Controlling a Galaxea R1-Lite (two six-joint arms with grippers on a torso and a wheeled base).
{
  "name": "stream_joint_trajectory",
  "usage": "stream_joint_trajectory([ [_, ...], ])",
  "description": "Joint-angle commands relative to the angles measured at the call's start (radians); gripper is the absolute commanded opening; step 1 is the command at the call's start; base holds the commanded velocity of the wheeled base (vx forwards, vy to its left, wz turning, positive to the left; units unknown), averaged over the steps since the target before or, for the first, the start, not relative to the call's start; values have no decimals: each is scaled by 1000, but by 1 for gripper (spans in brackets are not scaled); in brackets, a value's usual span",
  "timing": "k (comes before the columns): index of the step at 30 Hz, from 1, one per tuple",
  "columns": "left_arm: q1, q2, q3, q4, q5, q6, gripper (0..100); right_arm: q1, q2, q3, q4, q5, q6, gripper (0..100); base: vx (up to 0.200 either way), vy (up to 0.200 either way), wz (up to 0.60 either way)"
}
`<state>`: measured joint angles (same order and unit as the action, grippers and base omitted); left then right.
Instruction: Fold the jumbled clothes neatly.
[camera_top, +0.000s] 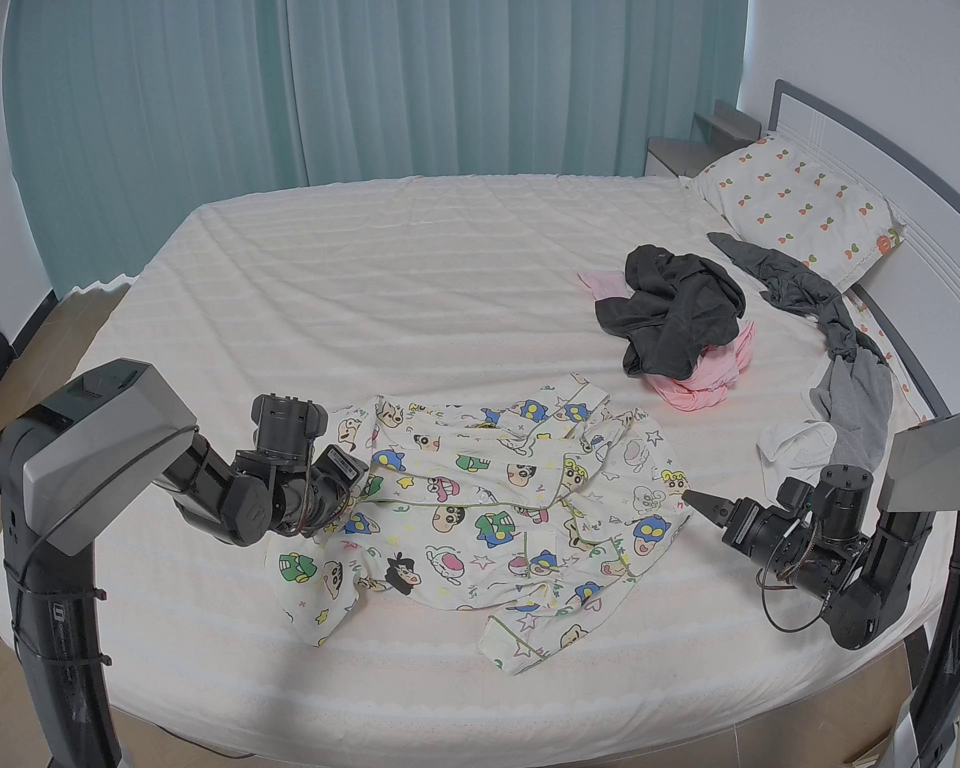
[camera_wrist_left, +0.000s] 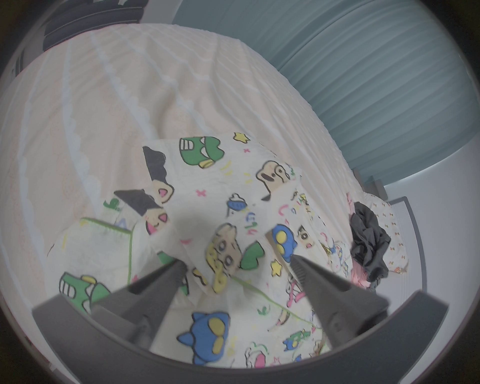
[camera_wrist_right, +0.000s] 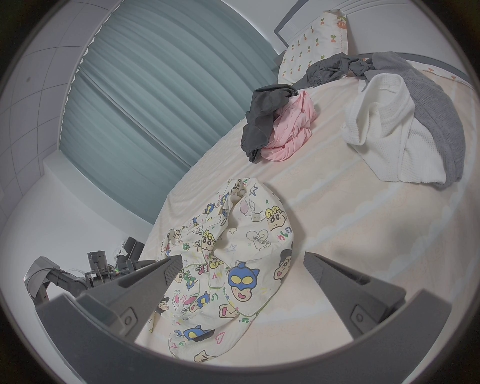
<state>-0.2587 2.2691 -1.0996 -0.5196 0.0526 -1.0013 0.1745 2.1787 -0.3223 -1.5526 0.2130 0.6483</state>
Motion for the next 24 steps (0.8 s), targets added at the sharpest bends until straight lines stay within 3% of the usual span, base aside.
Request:
stream_joint_trajectory([
  [1, -1, 46, -25, 0, 9, 0, 0, 0, 6, 0, -14, 0, -1, 100, 0, 0, 0],
  [11, 26, -57, -17, 1, 35, -8, 0, 7, 4, 3, -14, -1, -1, 100, 0, 0, 0],
  [24, 220, -46, -191, 0, 29, -2, 0, 7, 6, 6, -14, -1, -2, 100, 0, 0, 0],
])
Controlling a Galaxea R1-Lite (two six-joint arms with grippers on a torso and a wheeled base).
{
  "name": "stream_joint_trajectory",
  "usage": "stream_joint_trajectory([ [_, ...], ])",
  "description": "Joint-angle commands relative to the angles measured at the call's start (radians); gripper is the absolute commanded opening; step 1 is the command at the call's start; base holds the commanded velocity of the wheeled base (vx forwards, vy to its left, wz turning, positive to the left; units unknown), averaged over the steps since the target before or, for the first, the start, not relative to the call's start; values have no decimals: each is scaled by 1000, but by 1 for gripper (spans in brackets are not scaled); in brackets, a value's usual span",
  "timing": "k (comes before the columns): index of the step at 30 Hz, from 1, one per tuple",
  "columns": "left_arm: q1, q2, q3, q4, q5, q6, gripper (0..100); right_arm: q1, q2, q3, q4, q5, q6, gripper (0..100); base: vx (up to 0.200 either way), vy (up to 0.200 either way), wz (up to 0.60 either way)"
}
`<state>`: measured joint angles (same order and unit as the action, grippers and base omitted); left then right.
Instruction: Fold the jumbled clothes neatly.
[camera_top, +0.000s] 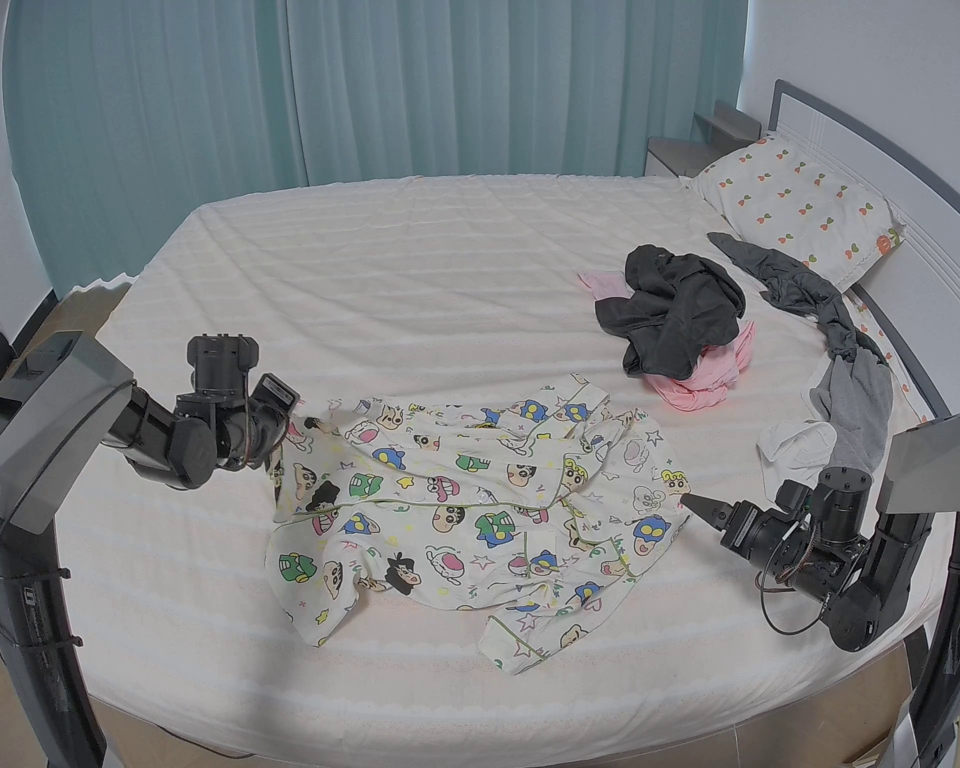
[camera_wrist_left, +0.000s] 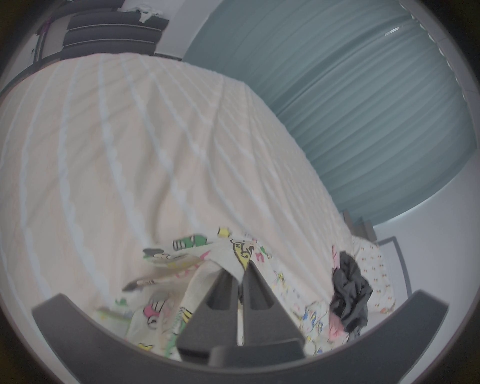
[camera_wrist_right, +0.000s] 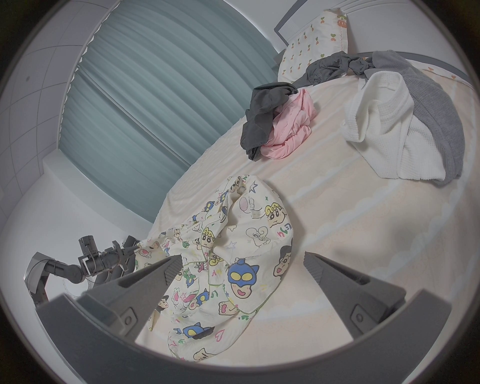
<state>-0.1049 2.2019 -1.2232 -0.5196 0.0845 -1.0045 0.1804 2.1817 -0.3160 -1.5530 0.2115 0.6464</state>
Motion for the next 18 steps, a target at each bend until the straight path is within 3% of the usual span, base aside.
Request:
stream_joint_trajectory([
  [1, 76, 28, -78, 0, -3, 1, 0, 1, 3, 0, -13, 0, -1, 100, 0, 0, 0],
  [6, 134, 107, -203, 4, -9, 46, 0, 2, 3, 0, -13, 2, -1, 100, 0, 0, 0],
  [16, 166, 210, -348, 69, -14, 73, 0, 5, 4, 0, -13, 2, -1, 100, 0, 0, 0],
  [17, 172, 211, -358, 70, -14, 72, 100, 5, 3, 0, -13, 2, -1, 100, 0, 0, 0],
  [18, 175, 210, -374, 70, -19, 72, 100, 5, 3, 0, -13, 0, -1, 100, 0, 0, 0],
])
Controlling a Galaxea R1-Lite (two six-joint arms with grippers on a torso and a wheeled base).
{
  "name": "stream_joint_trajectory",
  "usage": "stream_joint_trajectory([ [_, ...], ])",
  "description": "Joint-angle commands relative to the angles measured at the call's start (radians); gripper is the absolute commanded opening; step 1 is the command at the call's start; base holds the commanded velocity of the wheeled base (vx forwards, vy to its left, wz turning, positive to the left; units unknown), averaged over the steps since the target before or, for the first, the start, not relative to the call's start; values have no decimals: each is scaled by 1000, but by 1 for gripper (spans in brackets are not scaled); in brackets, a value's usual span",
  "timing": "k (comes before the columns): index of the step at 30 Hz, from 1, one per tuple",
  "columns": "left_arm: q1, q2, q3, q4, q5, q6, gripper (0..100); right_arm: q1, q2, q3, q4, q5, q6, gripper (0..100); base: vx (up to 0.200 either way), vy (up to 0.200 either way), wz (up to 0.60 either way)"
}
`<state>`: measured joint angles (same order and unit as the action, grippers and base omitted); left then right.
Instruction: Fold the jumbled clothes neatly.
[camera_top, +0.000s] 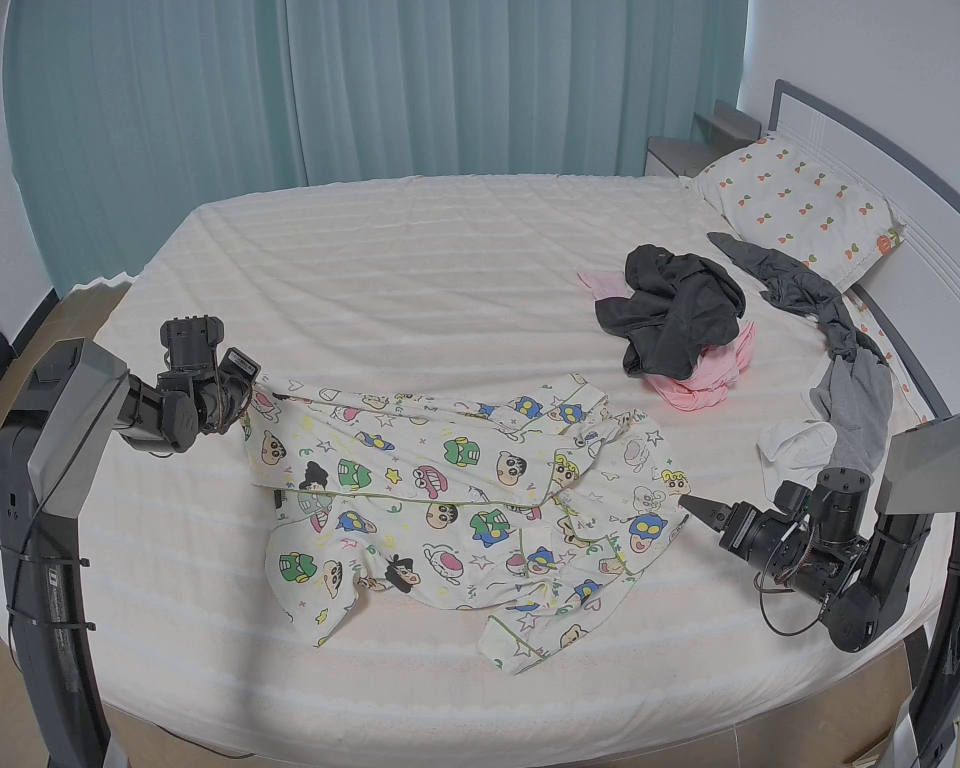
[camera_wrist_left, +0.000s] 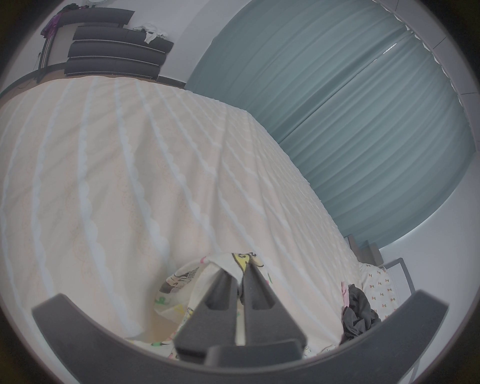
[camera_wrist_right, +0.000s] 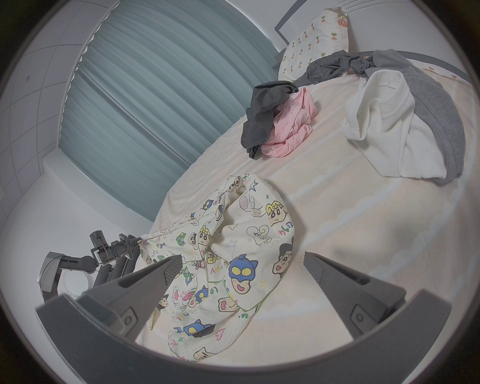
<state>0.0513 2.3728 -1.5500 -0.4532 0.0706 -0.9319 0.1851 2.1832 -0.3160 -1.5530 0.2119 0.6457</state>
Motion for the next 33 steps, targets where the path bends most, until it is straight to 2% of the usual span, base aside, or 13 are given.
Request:
stream_joint_trajectory([
  [1, 22, 39, -51, 4, -9, -2, 100, 1, 1, 0, -13, 1, 0, 100, 0, 0, 0],
  [7, 38, -9, -39, 5, -26, -4, 100, 1, 1, 1, -13, 0, 0, 100, 0, 0, 0],
  [11, 65, -132, 90, 4, -138, -4, 100, 1, 0, 1, -13, 1, 0, 100, 0, 0, 0],
  [15, 44, -313, 367, -5, -279, 30, 100, -3, 1, 0, -13, 1, 0, 100, 0, 0, 0],
  [17, -1, -409, 545, -4, -324, 111, 100, -3, 1, 1, -13, 1, 0, 100, 0, 0, 0],
  [21, -91, -563, 872, -1, -336, 320, 100, -4, 0, 1, -13, 1, 0, 100, 0, 0, 0],
  [22, -94, -567, 883, -2, -338, 326, 100, -4, 0, 0, -13, 1, 2, 100, 0, 0, 0],
  [23, -139, -621, 998, 1, -348, 387, 100, -4, 1, 0, -13, 1, 2, 100, 0, 0, 0],
  [27, -194, -664, 1131, -2, -376, 498, 100, -4, 1, 1, -13, 1, 0, 100, 0, 0, 0],
  [28, -212, -672, 1191, -1, -379, 602, 100, -4, 1, 1, -13, 1, 2, 100, 0, 0, 0],
  [30, -246, -670, 1234, 1, -377, 680, 100, -4, 1, 0, -13, 1, 2, 100, 0, 0, 0],
  [32, -264, -669, 1248, 1, -374, 699, 100, -6, 1, 0, -13, 1, 0, 100, 0, 0, 0],
  [33, -334, -664, 1283, 2, -362, 711, 100, -4, 1, 0, -13, 1, 0, 100, 0, 0, 0],
])
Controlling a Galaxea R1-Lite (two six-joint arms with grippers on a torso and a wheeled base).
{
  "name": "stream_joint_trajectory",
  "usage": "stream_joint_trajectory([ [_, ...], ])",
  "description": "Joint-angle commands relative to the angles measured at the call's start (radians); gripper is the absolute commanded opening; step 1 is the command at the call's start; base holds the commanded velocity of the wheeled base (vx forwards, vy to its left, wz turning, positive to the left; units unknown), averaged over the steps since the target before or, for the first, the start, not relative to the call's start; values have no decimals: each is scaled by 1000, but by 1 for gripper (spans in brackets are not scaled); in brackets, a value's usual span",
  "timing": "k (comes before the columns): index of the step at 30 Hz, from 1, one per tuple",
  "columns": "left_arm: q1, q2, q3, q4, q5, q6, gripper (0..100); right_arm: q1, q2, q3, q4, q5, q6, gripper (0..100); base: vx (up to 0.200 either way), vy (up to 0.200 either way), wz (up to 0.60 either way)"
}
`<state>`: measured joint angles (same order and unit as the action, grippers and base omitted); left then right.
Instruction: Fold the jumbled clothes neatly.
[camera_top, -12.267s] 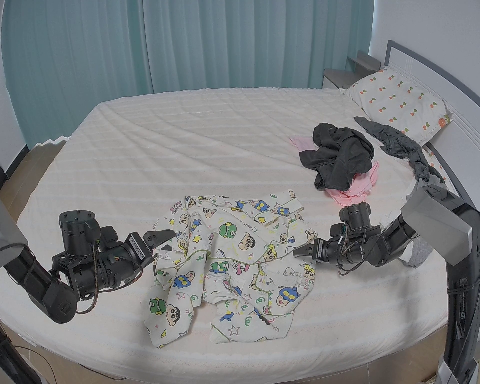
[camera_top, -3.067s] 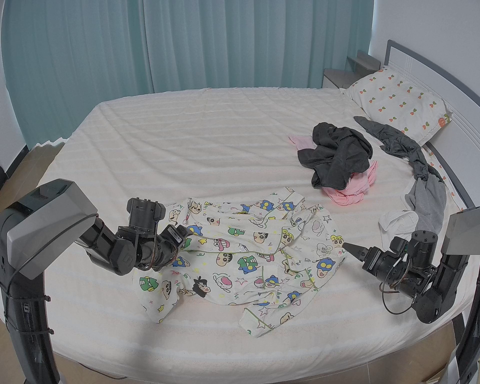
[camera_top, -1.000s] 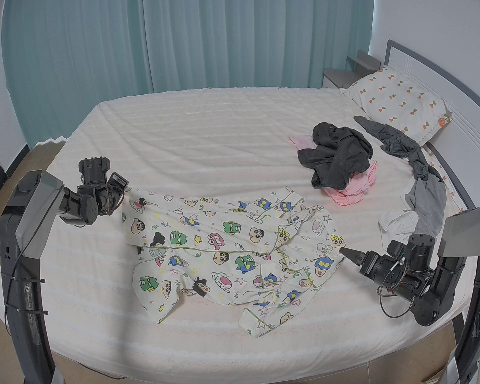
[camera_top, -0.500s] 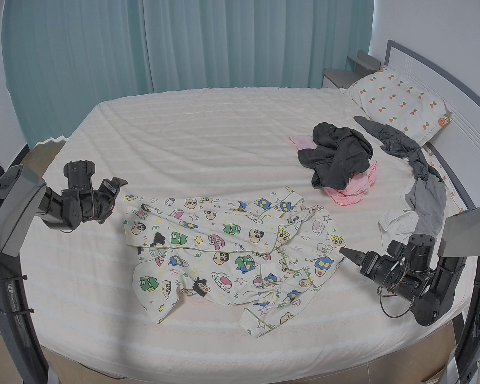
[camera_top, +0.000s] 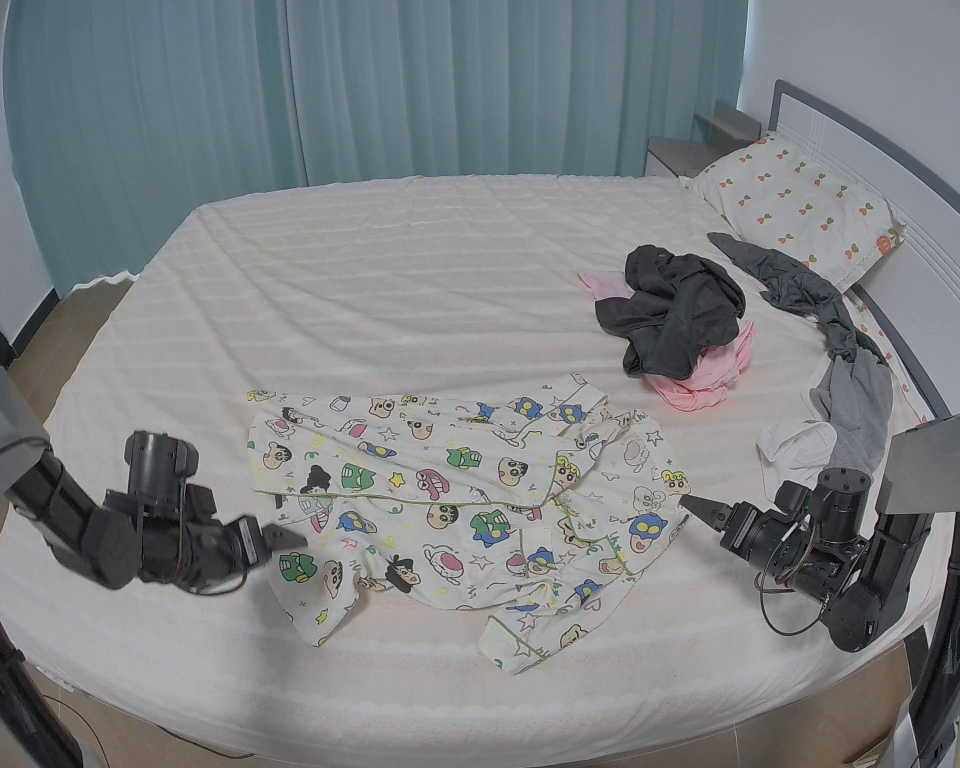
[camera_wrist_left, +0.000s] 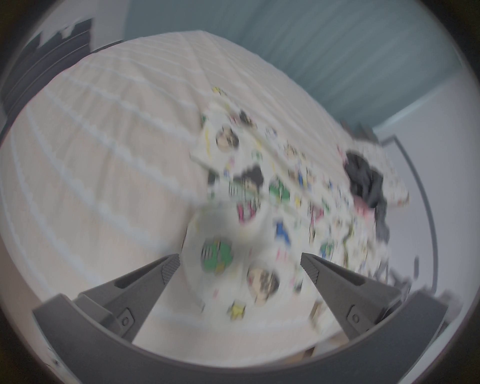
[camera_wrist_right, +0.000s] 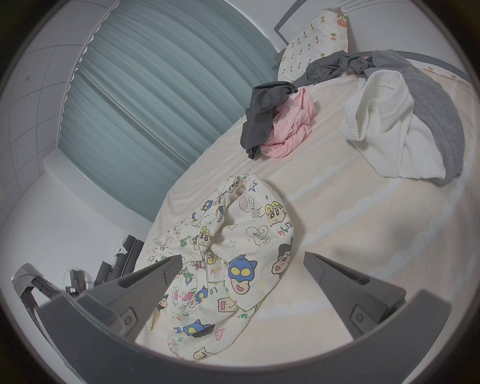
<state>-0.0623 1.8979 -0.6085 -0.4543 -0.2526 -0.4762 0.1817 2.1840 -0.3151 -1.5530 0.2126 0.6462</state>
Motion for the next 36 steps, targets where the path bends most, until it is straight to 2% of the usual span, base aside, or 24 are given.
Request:
stream_joint_trajectory([
  [1, -238, -186, 348, 3, -34, 254, 100, -1, 0, -1, -13, 1, 1, 100, 0, 0, 0],
  [2, -277, -168, 358, 3, -11, 255, 100, -1, 0, 1, -13, 1, 0, 100, 0, 0, 0],
  [5, -320, -114, 358, -3, 32, 257, 100, -1, 0, 1, -13, 1, 1, 100, 0, 0, 0],
  [6, -349, -63, 352, -11, 79, 255, 100, -1, 0, 1, -13, 1, 1, 100, 0, 0, 0],
  [10, -376, 24, 335, -61, 174, 251, 100, -1, -1, 1, -13, 1, 0, 100, 0, 0, 0],
  [13, -389, 67, 317, -156, 314, 180, 100, -1, -1, 1, -13, 2, 1, 100, 0, 0, 0],
  [16, -398, 95, 289, -176, 427, 137, 100, 1, 0, 1, -13, 2, 1, 100, 0, 0, 0],
  [22, -429, 129, 271, -222, 463, 134, 100, 4, -1, 2, -13, 1, 1, 100, 0, 0, 0],
  [26, -455, 221, 260, -331, 549, 117, 100, 4, 0, 2, -13, 1, 1, 100, 0, 0, 0],
  [27, -455, 221, 260, -331, 549, 117, 100, 4, 0, 2, -13, 1, 1, 100, 0, 0, 0],
  [29, -464, 270, 262, -400, 608, 103, 100, 4, -1, 2, -13, 1, 1, 100, 0, 0, 0],
  [36, -464, 294, 245, -429, 713, 103, 100, 4, 0, 2, -13, 1, 1, 100, 0, 0, 0],
])
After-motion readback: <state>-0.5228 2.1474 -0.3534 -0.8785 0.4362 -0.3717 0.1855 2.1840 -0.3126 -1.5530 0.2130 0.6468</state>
